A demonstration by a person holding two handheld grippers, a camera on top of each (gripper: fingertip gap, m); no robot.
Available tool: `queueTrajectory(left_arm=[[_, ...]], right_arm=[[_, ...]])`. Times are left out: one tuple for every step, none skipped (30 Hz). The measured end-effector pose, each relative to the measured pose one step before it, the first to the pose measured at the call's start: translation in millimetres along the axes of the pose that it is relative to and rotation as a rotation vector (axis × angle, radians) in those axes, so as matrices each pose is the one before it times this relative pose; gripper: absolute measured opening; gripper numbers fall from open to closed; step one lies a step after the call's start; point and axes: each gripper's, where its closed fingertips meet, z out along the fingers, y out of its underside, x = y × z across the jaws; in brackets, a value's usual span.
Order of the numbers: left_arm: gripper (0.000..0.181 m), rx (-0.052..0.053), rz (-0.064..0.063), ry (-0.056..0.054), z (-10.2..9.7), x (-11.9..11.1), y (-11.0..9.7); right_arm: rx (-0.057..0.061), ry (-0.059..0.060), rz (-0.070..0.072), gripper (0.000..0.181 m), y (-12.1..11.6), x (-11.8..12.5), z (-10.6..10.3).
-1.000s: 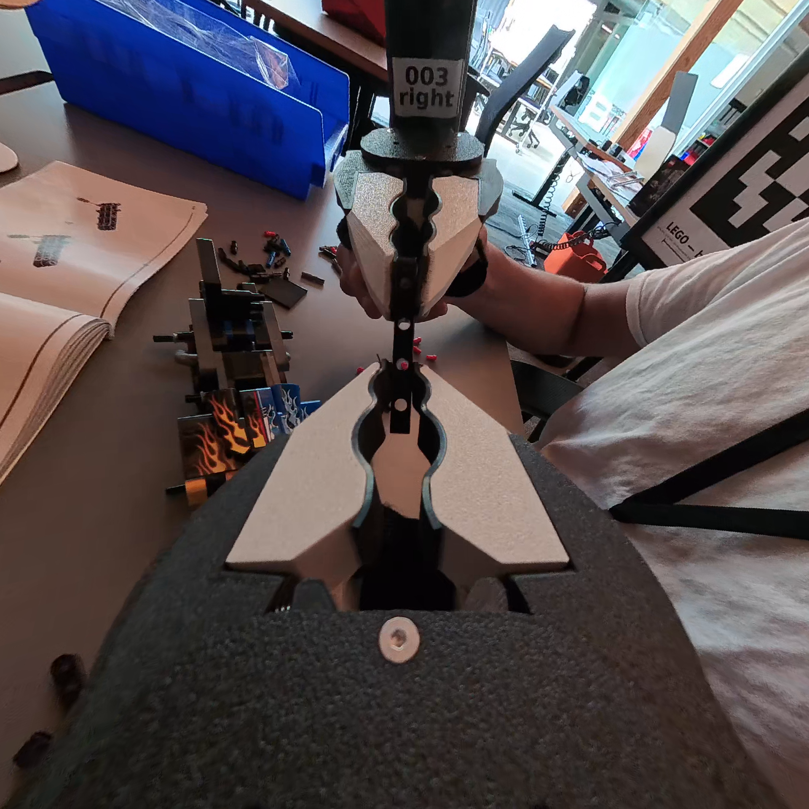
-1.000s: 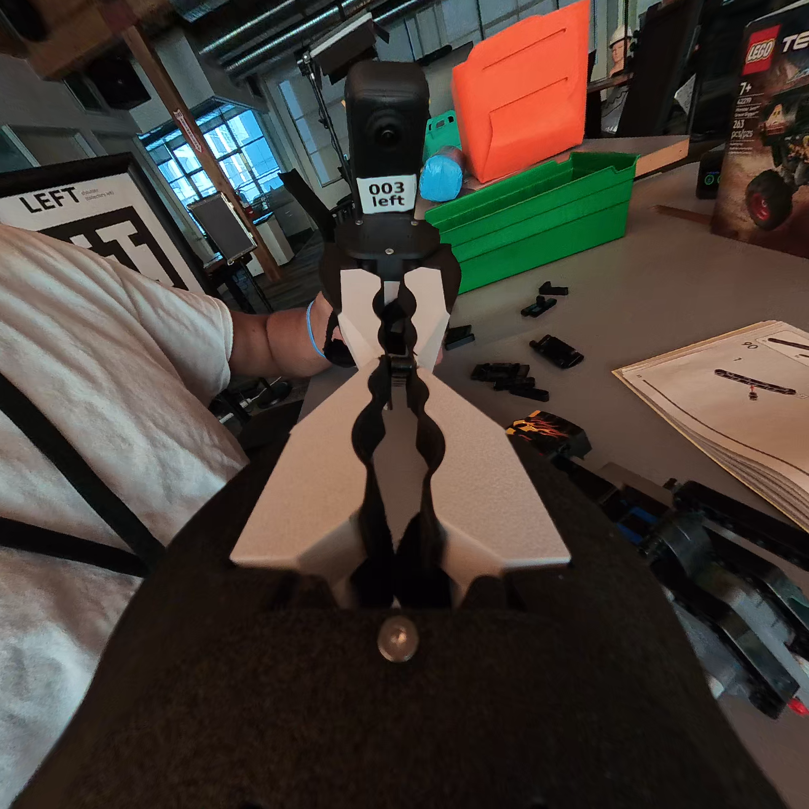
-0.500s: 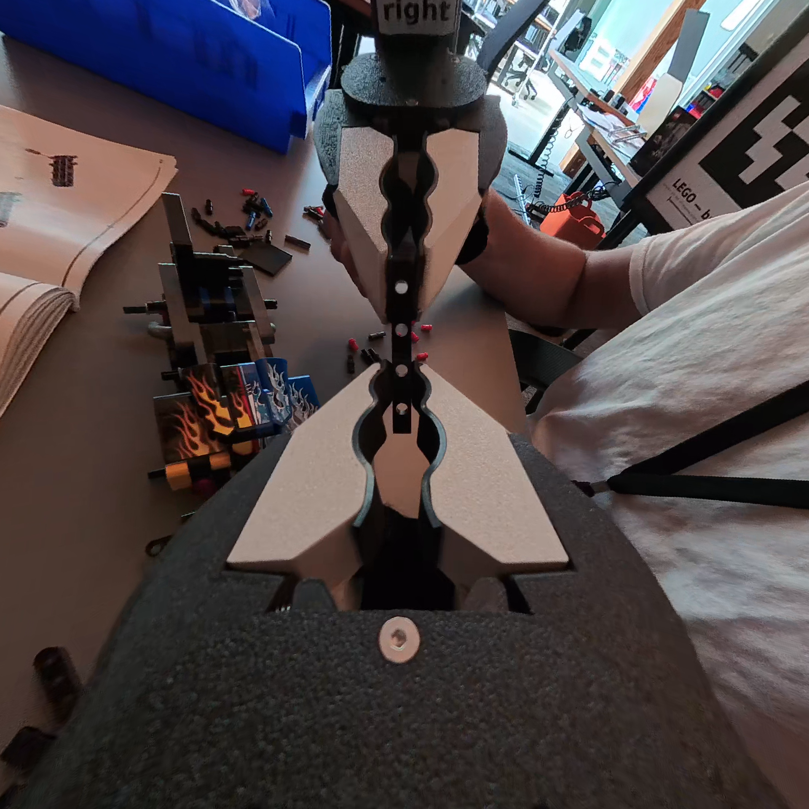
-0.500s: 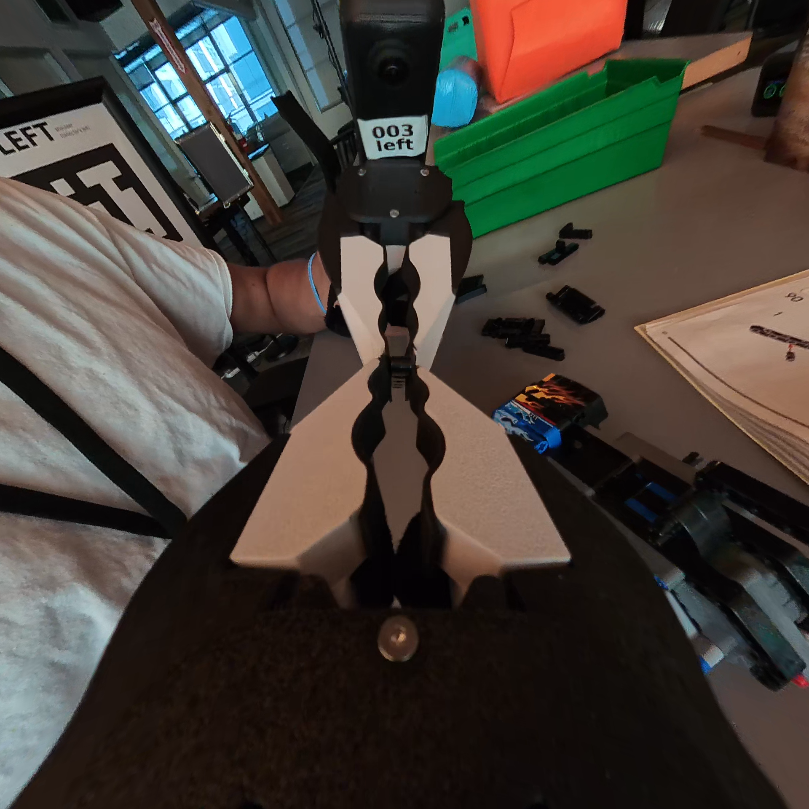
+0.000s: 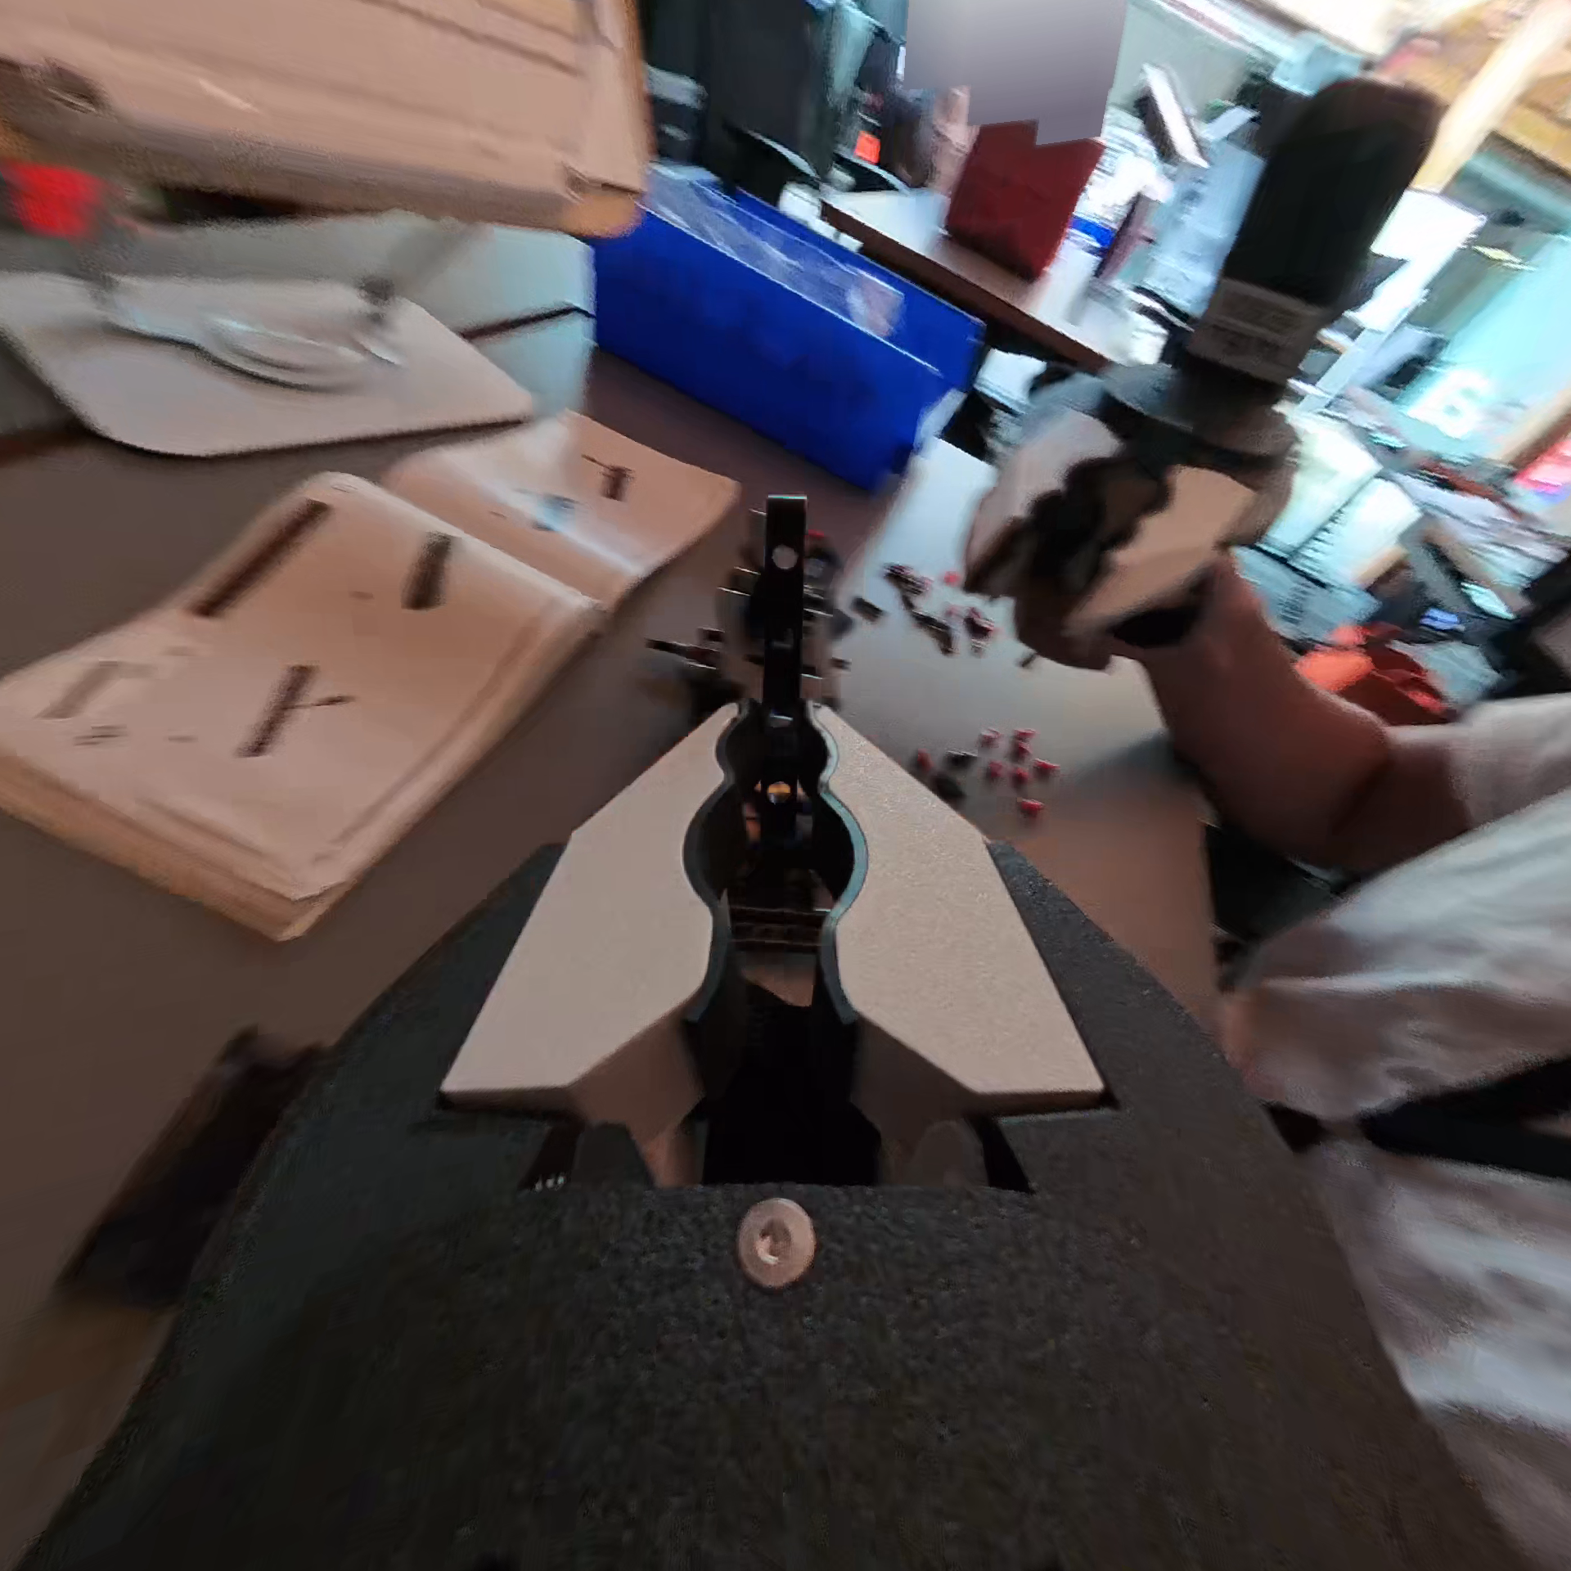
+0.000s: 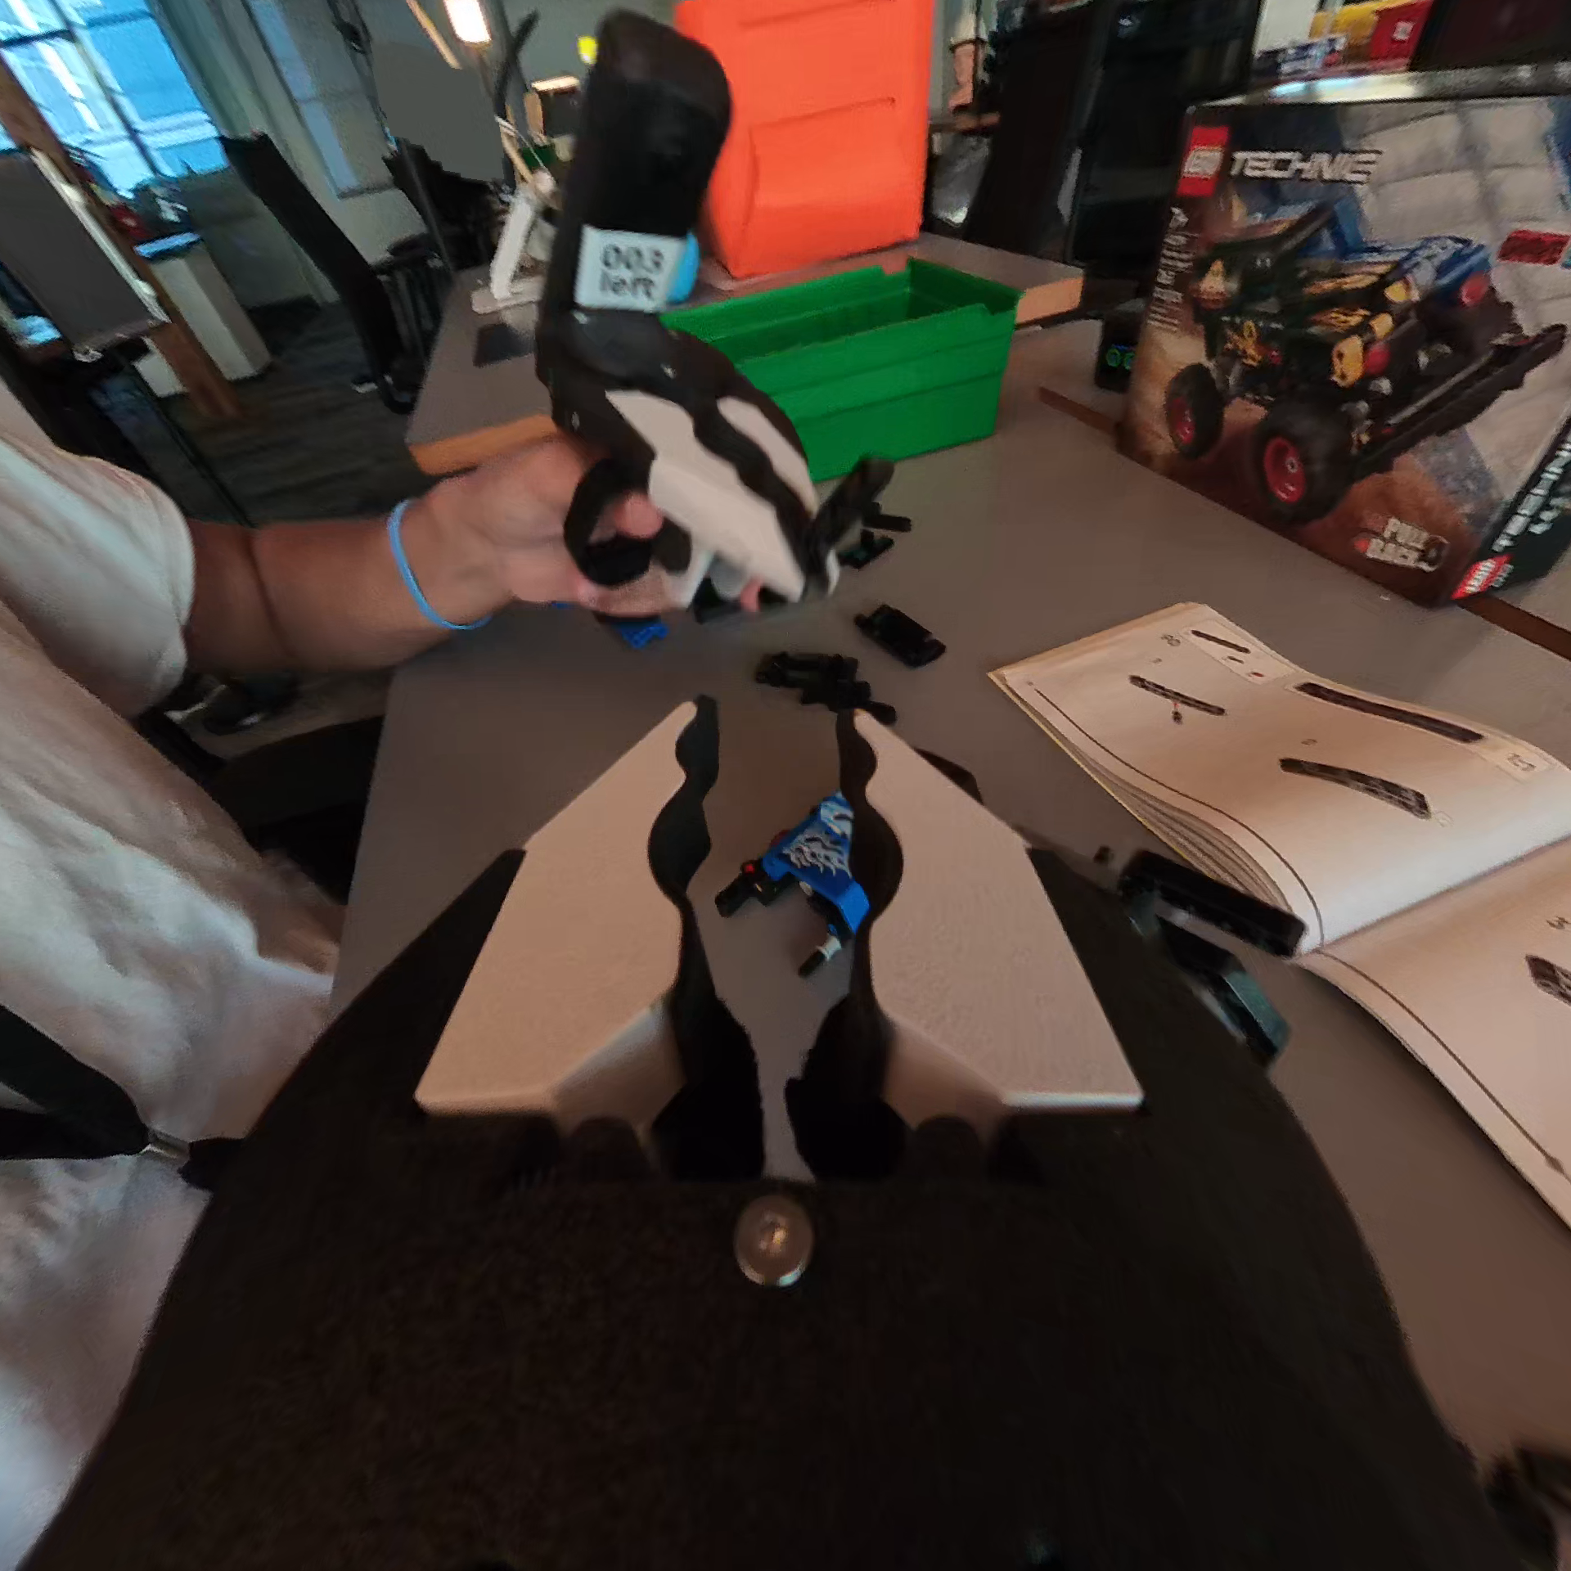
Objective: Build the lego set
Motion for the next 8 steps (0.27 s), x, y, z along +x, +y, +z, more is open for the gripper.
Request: queueTrajectory(left_arm=[[0.006, 0.0237, 0.0108, -0.0728, -7.75, -13.05, -3.2], [0.006, 0.0132, 0.0095, -0.0644, -5.36, -12.29, 0.8], [0.006, 0.0062, 0.0074, -0.0597, -3.34, -12.06, 3.68], [0.006, -0.0013, 0.0035, -0.0501, -1.53, -10.53, 5.52], [0.006, -0.0025, -0.0051, -0.032, -0.2, -7.54, 4.99], [0.006, -0.0006, -0.0151, -0.0062, 0.77, -2.87, 2.51], [0.006, 0.0018, -0.0128, 0.0076, 1.07, -0.06, 0.39], [0.006, -0.001, 0.0, 0.0005, 0.86, -0.37, 0.24]], right_arm=[[-0.0035, 0.0308, -0.0074, 0.027, 1.29, 0.27, -3.99], [-0.0012, 0.0312, -0.0143, 0.027, 1.95, -0.57, -4.36], [-0.0099, 0.0308, -0.0166, 0.027, 3.64, -1.08, -4.22], [-0.0184, 0.0395, -0.0134, 0.027, 5.64, 0.33, -3.82], [-0.0212, 0.0461, -0.0104, 0.027, 6.41, 1.93, -3.35], [-0.0219, 0.0368, -0.0067, 0.027, 6.79, 0.93, -2.46], [-0.0204, 0.024, 0.0018, 0.029, 6.65, -0.78, -1.94], [-0.0201, 0.0151, 0.0081, 0.031, 6.65, -1.4, -1.73]])
